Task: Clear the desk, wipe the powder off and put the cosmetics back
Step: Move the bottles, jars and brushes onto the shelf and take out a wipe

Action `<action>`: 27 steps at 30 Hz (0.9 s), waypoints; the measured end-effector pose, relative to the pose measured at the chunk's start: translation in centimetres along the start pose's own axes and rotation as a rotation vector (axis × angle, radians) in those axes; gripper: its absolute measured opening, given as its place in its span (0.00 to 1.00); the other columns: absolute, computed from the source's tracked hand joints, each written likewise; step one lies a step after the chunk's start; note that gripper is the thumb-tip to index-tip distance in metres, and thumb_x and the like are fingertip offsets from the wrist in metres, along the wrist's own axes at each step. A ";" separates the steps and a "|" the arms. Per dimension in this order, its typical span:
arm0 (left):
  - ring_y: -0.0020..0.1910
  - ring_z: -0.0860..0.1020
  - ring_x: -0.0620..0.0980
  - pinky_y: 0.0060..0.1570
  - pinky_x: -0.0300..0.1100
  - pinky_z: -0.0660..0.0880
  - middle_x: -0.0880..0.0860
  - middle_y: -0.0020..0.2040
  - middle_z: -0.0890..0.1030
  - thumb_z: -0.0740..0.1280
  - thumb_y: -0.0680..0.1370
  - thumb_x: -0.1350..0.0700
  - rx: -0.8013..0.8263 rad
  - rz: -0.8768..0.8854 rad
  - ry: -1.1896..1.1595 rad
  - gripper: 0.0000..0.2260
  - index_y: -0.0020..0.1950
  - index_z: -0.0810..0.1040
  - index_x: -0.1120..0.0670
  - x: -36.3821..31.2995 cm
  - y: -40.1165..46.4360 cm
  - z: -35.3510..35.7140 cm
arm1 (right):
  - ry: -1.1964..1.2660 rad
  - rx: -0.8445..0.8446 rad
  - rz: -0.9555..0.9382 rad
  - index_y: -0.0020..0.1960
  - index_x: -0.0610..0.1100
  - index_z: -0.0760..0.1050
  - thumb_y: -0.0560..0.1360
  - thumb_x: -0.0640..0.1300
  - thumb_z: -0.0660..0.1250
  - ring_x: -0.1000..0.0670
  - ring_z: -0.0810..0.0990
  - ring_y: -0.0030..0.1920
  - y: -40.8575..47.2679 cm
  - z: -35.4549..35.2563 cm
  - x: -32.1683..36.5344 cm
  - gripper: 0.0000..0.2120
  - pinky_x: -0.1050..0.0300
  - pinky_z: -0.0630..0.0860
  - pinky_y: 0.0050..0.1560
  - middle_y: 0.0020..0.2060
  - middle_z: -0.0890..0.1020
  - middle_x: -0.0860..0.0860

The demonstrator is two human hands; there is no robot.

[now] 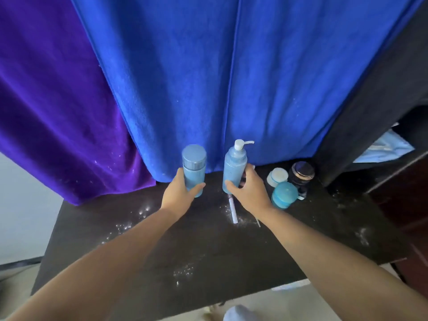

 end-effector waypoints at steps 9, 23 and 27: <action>0.49 0.78 0.51 0.51 0.52 0.75 0.49 0.49 0.80 0.67 0.62 0.37 0.325 0.459 -0.097 0.27 0.56 0.69 0.49 -19.3 -1.0 9.3 | -0.111 -0.437 0.042 0.58 0.45 0.69 0.68 0.45 0.72 0.48 0.79 0.51 -5.0 -20.6 0.0 0.21 0.47 0.77 0.54 0.52 0.80 0.47; 0.56 0.76 0.46 0.56 0.46 0.75 0.49 0.58 0.76 0.71 0.73 0.53 0.565 0.677 -0.583 0.23 0.64 0.67 0.52 -44.9 -6.4 21.9 | -0.280 -0.874 -0.002 0.59 0.39 0.70 0.72 0.45 0.70 0.51 0.75 0.49 -7.5 -46.1 0.6 0.19 0.74 0.67 0.40 0.50 0.77 0.47; 0.54 0.74 0.44 0.52 0.41 0.73 0.44 0.54 0.73 0.70 0.73 0.52 0.391 0.691 -0.612 0.22 0.63 0.66 0.51 -50.6 -2.6 24.1 | -0.292 -0.827 -0.083 0.59 0.40 0.71 0.72 0.44 0.70 0.51 0.74 0.48 -2.7 -51.5 0.2 0.17 0.68 0.65 0.41 0.47 0.76 0.50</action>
Point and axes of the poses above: each hand's wrist, its own y-axis towards the middle knuckle, its own z-axis out of the palm, x = y × z, the point moved 9 cm from there along y, towards the middle knuckle
